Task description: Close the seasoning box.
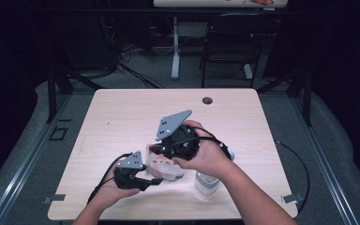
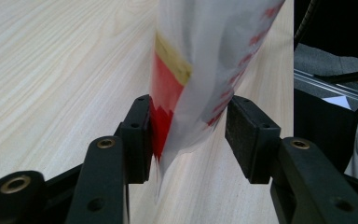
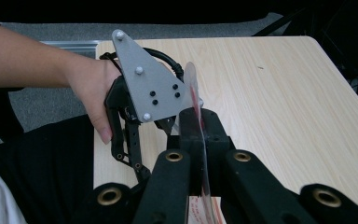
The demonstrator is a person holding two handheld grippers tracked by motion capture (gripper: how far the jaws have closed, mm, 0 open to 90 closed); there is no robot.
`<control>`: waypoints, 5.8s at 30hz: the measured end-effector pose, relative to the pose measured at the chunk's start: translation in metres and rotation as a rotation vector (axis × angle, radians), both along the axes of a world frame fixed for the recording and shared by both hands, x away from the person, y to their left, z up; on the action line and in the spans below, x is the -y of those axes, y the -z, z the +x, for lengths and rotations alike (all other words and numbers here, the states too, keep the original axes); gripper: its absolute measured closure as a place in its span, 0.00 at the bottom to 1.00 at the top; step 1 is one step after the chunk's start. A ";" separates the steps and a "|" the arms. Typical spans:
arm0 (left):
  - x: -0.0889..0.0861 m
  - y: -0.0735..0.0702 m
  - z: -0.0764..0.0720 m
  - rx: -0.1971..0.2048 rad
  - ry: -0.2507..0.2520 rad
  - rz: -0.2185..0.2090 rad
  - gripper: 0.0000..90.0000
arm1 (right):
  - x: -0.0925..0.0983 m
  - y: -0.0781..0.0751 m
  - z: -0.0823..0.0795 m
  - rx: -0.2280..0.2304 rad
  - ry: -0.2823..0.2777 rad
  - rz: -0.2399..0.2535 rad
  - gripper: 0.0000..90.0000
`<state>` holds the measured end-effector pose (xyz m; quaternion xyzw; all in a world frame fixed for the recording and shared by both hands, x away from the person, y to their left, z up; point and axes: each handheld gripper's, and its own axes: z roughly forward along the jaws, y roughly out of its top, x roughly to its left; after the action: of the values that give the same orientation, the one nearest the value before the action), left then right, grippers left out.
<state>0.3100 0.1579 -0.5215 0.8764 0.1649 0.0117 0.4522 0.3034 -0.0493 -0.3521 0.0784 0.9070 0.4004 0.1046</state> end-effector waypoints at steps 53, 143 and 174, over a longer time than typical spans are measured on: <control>0.004 -0.037 0.002 -0.068 0.059 0.262 0.79 | 0.053 0.016 -0.002 -0.055 0.048 0.071 0.99; 0.007 -0.082 0.004 -0.057 0.077 0.449 0.83 | 0.111 0.075 -0.010 -0.081 0.174 0.315 0.99; 0.003 -0.102 0.004 -0.028 0.078 0.415 0.84 | 0.126 0.089 -0.006 -0.170 0.192 0.331 0.99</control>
<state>0.3136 0.1550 -0.4198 0.9566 0.1312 0.0157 0.2597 0.2978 -0.1752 -0.4408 0.2140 0.8227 0.5242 0.0510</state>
